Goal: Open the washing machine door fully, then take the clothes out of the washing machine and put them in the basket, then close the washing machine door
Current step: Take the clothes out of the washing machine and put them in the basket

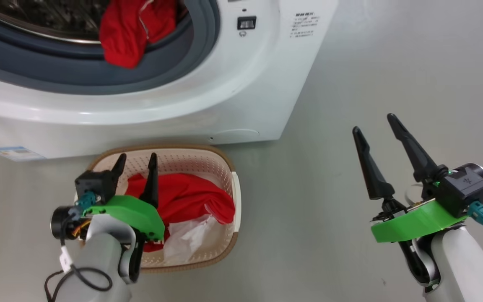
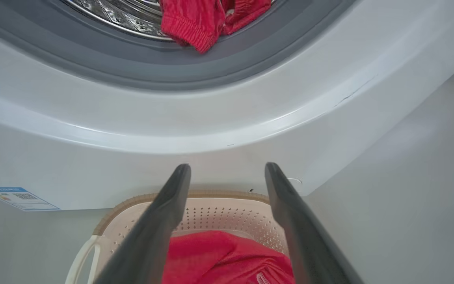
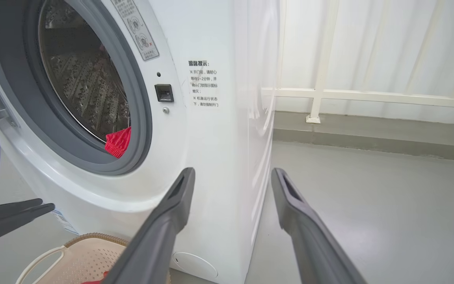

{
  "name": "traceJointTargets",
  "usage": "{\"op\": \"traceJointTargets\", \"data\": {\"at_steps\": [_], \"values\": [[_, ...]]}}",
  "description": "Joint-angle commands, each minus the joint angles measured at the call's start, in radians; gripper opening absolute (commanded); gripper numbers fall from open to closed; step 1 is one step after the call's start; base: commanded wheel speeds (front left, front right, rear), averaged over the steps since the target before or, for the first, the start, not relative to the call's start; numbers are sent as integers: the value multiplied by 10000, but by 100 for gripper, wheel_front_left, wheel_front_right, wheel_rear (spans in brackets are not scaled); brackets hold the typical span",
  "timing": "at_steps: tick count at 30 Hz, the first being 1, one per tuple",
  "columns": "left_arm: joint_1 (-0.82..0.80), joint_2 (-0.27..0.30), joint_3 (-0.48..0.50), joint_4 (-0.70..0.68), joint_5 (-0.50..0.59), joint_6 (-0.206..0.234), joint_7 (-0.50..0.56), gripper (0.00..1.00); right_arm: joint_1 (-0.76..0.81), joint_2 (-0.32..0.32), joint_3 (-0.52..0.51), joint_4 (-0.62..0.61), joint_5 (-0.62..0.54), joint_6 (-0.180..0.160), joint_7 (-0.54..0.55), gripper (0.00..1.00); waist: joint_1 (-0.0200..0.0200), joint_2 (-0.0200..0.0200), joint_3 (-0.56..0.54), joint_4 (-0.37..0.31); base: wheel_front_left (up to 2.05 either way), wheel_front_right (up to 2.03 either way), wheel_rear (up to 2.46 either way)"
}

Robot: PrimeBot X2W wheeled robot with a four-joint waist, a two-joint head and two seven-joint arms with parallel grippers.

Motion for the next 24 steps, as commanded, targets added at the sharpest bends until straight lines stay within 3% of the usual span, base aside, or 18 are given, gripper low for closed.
{"op": "traceJointTargets", "data": {"at_steps": [1,13,24], "values": [[452,255,426,-672,225,1,-119,100,255,5,2,-195,-166,35,-63,100,0,0,-596,225,0,0,0],[2831,174,1372,-4502,1045,26,-119,100,1251,313,-909,-208,-672,35,-63,100,0,0,-2350,360,0,0,0],[4829,150,1702,-6041,1295,49,-120,100,2519,442,-1445,-478,-1091,35,-63,100,0,0,-3846,343,0,0,0]]}}
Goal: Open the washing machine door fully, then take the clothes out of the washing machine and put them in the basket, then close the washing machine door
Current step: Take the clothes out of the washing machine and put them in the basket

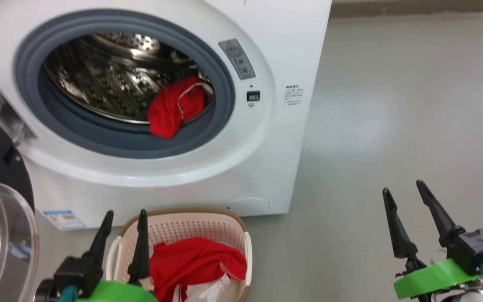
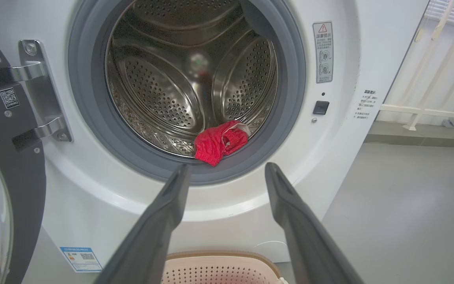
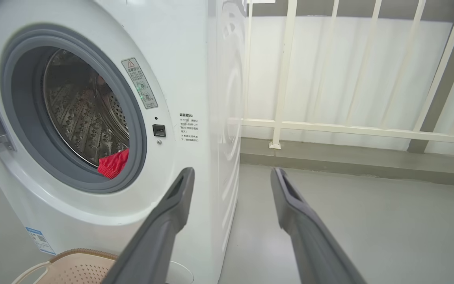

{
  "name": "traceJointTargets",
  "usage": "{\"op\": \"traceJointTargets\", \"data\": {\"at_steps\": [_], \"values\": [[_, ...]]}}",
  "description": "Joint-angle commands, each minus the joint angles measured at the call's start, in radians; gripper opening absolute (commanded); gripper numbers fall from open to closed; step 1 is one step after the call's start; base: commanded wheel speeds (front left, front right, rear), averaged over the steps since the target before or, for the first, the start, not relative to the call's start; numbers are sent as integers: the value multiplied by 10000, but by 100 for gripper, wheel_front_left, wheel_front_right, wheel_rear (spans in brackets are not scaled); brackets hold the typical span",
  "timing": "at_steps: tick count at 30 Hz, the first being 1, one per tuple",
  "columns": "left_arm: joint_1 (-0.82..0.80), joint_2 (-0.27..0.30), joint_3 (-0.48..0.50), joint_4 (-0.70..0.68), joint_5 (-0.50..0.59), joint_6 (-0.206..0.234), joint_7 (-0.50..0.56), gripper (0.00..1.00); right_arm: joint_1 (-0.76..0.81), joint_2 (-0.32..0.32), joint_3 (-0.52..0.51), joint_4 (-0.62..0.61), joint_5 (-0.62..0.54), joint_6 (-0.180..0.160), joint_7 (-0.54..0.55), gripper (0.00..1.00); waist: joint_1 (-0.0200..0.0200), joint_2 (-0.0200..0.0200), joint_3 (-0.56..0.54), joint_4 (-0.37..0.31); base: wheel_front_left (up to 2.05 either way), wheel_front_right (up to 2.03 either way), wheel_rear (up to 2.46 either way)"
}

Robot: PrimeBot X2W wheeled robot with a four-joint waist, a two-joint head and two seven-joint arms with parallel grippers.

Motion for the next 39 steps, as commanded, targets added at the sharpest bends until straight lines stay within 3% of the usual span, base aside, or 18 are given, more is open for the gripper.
{"op": "traceJointTargets", "data": {"at_steps": [1,15,39], "values": [[63,148,357,-384,123,55,-78,100,21,-60,111,-335,-89,35,-63,100,0,-1,-565,-6,0,0,0],[1540,236,446,-1448,-59,120,-52,100,1038,67,-223,-960,-130,35,-63,100,0,-1,-1095,-79,0,0,0],[1853,355,308,-1702,-40,441,12,100,1133,84,64,-837,-86,35,-63,100,0,-1,-1209,-183,0,0,0]]}}
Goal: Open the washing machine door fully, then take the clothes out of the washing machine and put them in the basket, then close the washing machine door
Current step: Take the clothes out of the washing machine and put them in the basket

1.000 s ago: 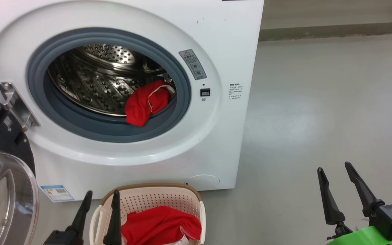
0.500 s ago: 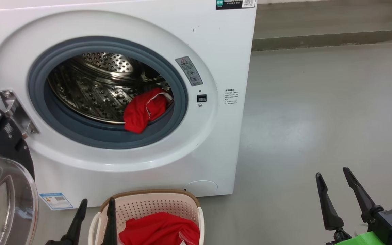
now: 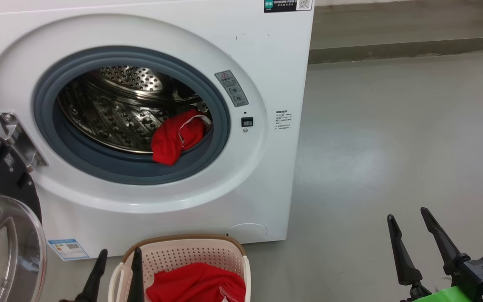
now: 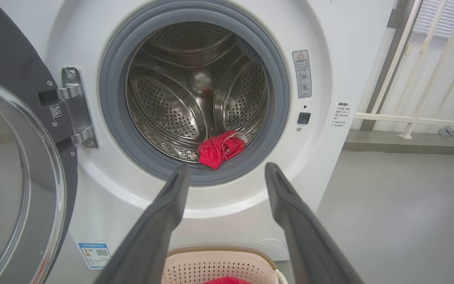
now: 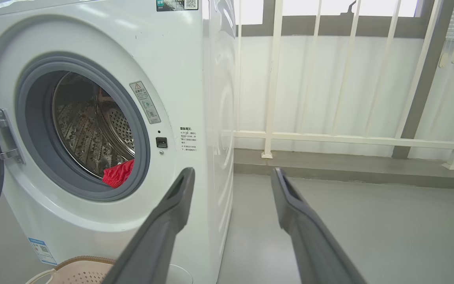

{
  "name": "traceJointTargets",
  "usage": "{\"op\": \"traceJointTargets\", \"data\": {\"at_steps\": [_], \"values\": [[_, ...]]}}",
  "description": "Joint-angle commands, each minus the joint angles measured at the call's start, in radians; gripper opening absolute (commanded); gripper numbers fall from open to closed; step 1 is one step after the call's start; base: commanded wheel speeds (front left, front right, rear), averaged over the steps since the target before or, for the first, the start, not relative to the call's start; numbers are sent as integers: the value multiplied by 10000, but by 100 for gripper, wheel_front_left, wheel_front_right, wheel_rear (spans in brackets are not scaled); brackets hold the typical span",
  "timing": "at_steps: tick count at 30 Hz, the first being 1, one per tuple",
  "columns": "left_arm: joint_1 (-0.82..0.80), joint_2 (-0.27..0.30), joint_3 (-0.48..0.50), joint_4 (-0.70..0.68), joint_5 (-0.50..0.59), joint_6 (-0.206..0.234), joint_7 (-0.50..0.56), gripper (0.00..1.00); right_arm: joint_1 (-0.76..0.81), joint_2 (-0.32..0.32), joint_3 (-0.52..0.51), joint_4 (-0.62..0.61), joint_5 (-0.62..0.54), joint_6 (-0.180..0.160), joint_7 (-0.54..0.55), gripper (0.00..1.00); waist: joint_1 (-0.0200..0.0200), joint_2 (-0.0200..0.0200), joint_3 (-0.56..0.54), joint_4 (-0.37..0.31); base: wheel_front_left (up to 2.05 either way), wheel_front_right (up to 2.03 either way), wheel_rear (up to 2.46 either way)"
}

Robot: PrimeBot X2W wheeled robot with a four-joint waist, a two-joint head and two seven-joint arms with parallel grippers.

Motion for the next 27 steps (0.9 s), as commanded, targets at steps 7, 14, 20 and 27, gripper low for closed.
{"op": "traceJointTargets", "data": {"at_steps": [7,14,20,27], "values": [[-122,117,218,-263,-1,129,-37,100,-235,-108,319,-229,-54,35,-63,100,0,0,48,22,0,0,0],[-261,100,171,-260,-79,182,-42,100,-344,-149,376,-263,-35,35,-63,100,0,0,201,73,0,0,0],[-413,83,90,-300,-96,215,-57,100,-464,-260,488,-343,2,35,-63,100,0,0,403,156,0,0,0],[-902,113,22,-109,-170,169,-21,100,-544,-302,481,-382,36,35,-63,100,0,0,768,299,0,0,0]]}}
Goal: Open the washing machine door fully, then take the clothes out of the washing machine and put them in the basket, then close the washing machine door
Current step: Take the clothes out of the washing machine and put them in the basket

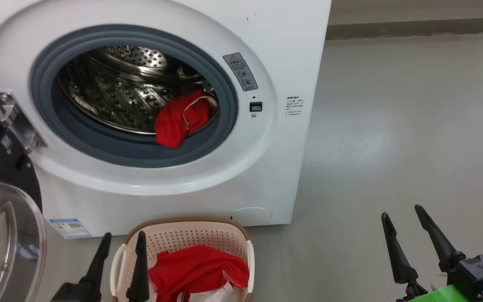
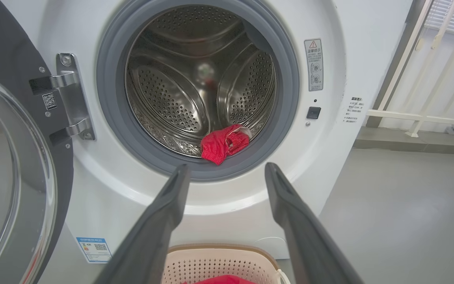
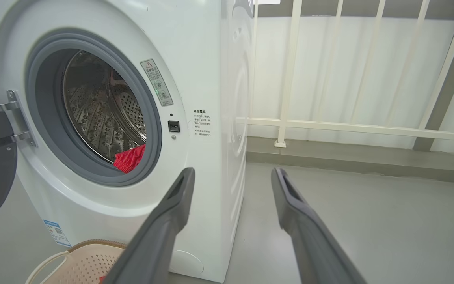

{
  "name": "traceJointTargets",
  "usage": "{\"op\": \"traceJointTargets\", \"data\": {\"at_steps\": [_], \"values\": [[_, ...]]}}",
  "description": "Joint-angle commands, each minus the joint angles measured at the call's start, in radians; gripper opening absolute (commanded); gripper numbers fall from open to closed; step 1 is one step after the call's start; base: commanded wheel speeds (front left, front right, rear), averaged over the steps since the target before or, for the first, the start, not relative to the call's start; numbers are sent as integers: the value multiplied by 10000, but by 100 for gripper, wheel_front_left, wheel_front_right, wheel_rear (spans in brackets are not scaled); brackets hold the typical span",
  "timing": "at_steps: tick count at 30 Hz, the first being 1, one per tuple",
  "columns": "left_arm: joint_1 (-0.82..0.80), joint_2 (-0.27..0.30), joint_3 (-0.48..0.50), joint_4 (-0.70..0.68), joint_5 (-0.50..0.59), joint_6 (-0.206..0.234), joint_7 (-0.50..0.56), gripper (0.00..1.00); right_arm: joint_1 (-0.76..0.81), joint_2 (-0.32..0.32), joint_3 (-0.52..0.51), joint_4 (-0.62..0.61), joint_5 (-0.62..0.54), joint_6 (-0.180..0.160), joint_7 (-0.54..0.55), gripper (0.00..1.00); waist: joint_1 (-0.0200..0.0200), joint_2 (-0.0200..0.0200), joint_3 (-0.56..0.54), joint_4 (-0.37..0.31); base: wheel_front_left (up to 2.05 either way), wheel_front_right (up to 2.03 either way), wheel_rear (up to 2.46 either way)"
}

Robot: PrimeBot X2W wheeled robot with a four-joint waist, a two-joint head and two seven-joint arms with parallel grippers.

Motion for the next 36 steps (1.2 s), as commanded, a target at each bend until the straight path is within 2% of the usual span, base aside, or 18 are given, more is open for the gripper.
{"op": "traceJointTargets", "data": {"at_steps": [1,12,21,36], "values": [[-577,103,304,-129,-58,-3,-31,100,-521,-186,208,-293,20,35,-63,100,0,-1,222,50,0,0,0],[-2794,241,59,602,221,-92,-48,100,-1332,-379,498,-534,137,35,-63,100,0,-1,1919,107,0,0,0],[-4813,74,34,1685,-38,-301,-117,100,-2010,-460,429,-785,221,35,-63,100,0,-1,3200,98,0,0,0],[-8650,239,50,3805,384,-548,-145,100,-3036,-645,673,-1047,353,35,-63,100,0,-1,5249,38,0,0,0]]}}
